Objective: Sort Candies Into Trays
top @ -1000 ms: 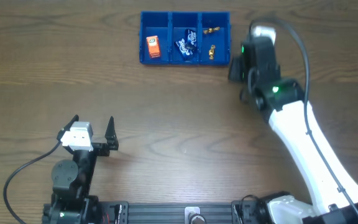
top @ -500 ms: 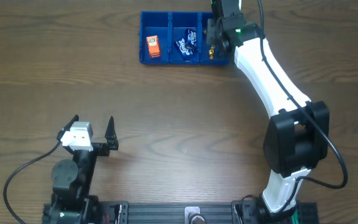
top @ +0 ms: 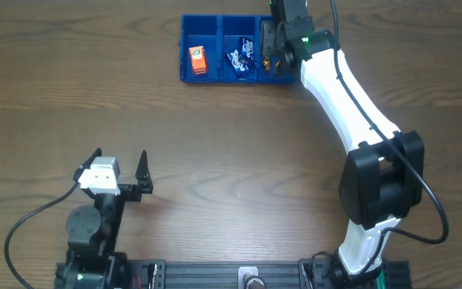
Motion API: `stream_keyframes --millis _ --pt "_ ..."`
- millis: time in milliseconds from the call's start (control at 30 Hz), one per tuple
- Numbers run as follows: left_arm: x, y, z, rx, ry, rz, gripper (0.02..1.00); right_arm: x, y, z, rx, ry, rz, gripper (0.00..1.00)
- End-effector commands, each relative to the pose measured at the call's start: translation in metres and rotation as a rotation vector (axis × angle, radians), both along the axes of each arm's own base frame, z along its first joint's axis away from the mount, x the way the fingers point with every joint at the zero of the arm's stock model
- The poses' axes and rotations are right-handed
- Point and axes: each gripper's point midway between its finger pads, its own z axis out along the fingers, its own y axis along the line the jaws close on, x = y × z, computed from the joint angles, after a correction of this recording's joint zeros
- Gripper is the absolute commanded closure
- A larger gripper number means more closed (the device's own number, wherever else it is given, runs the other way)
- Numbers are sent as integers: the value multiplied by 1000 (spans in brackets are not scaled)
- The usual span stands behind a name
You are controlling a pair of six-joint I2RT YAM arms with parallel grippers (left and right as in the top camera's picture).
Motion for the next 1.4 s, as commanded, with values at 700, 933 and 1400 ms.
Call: stream_keyframes --millis 700,933,1400 --pt "-1 2 -17 12 49 7 20 -276 -136 48 110 -813 -114 1" --pt "-1 2 -17 12 49 7 20 -274 -143 21 110 -882 -135 1" --pt "-1 2 -17 13 49 7 23 -275 -161 -11 13 -751 -188 1"
